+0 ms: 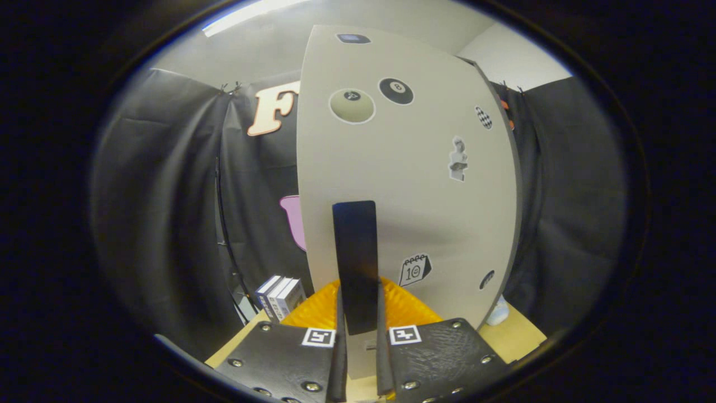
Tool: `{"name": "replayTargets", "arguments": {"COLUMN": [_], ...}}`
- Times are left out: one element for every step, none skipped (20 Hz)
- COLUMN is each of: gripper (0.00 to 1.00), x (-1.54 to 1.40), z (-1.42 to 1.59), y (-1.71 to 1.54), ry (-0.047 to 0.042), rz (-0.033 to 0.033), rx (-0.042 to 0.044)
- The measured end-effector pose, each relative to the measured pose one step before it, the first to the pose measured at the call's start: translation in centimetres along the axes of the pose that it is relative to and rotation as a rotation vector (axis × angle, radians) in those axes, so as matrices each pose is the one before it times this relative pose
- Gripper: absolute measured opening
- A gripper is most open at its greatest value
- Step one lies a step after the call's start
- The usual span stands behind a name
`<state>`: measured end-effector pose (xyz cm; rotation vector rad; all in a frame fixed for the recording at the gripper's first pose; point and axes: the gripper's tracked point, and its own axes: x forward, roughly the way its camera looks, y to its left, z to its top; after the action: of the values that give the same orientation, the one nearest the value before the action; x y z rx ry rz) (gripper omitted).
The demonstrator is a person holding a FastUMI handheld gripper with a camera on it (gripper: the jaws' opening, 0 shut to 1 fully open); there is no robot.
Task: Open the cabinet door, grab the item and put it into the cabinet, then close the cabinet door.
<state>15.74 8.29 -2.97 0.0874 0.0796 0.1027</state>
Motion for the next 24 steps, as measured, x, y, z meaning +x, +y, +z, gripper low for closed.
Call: {"name": "replayTargets", "arguments": {"gripper": [0.21,0.21,0.21,0.21,0.21,0.21,0.21,0.21,0.20,0.20,0.20,0.20,0.20,0.20,0.20,0.20,0.20,0.20,0.20,0.20,0.20,0.20,0.20,0.20], "x": [-0.909,-0.864,-0.863,-0.944,-0.918,-0.905,-0.640,-1.330,-1.019,-1.015,-0.861,-0.786,-0.748,-0.641,-0.429,-0.442,-0.407,-0.260,-0.268,-0.331,-0.206,-0.162,-0.148,-0.084], "z": [0.021,0.027,0.018,0.053,0.069,-0.086,0.095,0.168,0.152,0.007,0.112,0.036,0.051,0.093,0.215,0.064,0.163,0.010,0.090,0.110,0.228,0.032,0.245,-0.067], "y": [-0.483,-0.563,-0.685,-0.622,-0.667,-0.800,-0.520,-0.718,-0.927,-1.006,-1.096,-0.990,-1.009,-0.917,-1.021,-0.923,-0.932,-0.786,-0.814,-0.784,-0.787,-0.740,-0.701,-0.693], "ry": [0.00404,0.00108,0.00172,0.00028,-0.00050,-0.00336,-0.00062,-0.00782,0.00112,-0.00057,0.00013,0.00262,0.00241,-0.00053,0.00242,-0.00306,0.00077,-0.00246,0.00669,0.00440,-0.00055,0.00033,-0.00358,0.00313], "rz": [-0.00271,-0.00119,-0.00013,-0.00214,-0.00467,-0.00621,-0.00716,-0.01100,-0.01131,-0.01154,-0.01148,-0.01029,-0.00912,-0.00976,-0.01095,-0.01054,-0.01275,-0.01097,-0.00902,-0.01042,-0.00772,-0.00534,-0.00507,-0.00077], "rx": [0.00082,0.00437,0.00702,0.00733,0.00459,0.00259,0.00147,0.00066,-0.00075,-0.00091,0.00187,0.00418,0.00846,0.01011,0.01445,0.00618,-0.00495,-0.00811,-0.00657,0.00700,0.00781,0.00287,0.00214,0.00112]}}
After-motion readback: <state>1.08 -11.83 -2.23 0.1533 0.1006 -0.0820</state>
